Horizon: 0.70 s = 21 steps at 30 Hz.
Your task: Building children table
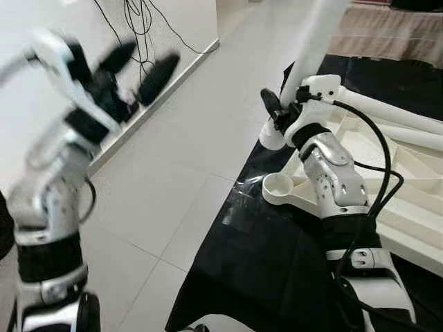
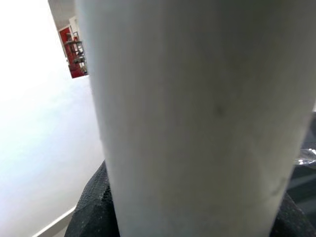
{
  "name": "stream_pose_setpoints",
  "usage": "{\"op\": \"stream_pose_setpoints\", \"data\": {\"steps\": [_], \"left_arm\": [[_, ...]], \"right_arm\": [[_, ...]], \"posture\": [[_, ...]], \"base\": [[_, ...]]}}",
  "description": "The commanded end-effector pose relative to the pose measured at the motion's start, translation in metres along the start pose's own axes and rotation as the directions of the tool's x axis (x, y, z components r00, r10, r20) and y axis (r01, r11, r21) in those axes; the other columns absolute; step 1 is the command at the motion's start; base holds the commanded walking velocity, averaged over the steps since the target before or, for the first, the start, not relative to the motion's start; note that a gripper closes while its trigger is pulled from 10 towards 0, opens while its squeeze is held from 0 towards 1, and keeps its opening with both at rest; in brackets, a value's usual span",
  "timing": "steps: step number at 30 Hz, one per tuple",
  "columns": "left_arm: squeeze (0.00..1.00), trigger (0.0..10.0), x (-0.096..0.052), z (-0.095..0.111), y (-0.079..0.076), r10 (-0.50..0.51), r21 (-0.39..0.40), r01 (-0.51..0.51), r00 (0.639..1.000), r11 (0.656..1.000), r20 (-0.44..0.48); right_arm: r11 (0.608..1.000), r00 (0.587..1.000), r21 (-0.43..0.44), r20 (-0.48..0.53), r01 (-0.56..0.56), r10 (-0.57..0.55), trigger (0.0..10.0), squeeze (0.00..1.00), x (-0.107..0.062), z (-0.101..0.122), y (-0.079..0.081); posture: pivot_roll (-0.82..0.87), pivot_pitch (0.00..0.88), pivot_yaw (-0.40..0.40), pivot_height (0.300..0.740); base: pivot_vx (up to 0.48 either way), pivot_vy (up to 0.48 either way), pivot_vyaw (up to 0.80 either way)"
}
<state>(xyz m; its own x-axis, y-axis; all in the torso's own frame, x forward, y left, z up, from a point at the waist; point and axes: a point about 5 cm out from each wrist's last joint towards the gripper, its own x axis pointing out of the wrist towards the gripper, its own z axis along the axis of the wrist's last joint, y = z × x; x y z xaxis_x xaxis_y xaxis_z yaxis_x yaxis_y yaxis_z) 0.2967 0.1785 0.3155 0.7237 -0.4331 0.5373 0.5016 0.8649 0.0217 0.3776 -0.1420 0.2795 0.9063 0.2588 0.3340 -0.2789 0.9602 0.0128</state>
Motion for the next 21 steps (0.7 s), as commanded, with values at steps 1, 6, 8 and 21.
{"op": "stream_pose_setpoints", "data": {"steps": [1,6,8,21], "left_arm": [[0.0,10.0,-0.007,-0.018,-0.01,0.014,-0.008,-0.015,0.998,1.0,-0.065],[0.0,10.0,-0.012,-0.033,-0.027,-0.003,-0.016,0.001,0.995,1.0,-0.1],[0.0,10.0,-0.013,-0.037,-0.032,0.002,-0.027,-0.005,0.994,1.0,-0.111],[0.0,10.0,-0.054,-0.096,-0.063,0.088,0.014,-0.089,0.934,0.996,-0.347]], "right_arm": [[0.999,0.999,0.006,0.032,-0.033,0.033,10.0,0.0,0.003,0.005,0.005],[0.997,0.997,0.007,0.035,-0.072,0.072,10.0,0.0,0.002,0.003,0.011],[0.996,0.995,0.009,0.041,-0.092,0.092,10.0,0.0,0.002,0.004,0.014],[0.974,0.974,0.026,0.033,-0.225,0.224,10.0,0.0,-0.002,-0.004,0.03]], "posture": [[-0.06,0.193,0.047,0.74],[-0.06,0.194,0.042,0.74],[-0.06,0.195,0.043,0.74],[-0.03,0.214,0.054,0.74]], "base": [[0.0,0.0,0.0],[0.0,0.0,0.0],[0.0,0.0,0.0],[0.0,0.0,0.0]]}}
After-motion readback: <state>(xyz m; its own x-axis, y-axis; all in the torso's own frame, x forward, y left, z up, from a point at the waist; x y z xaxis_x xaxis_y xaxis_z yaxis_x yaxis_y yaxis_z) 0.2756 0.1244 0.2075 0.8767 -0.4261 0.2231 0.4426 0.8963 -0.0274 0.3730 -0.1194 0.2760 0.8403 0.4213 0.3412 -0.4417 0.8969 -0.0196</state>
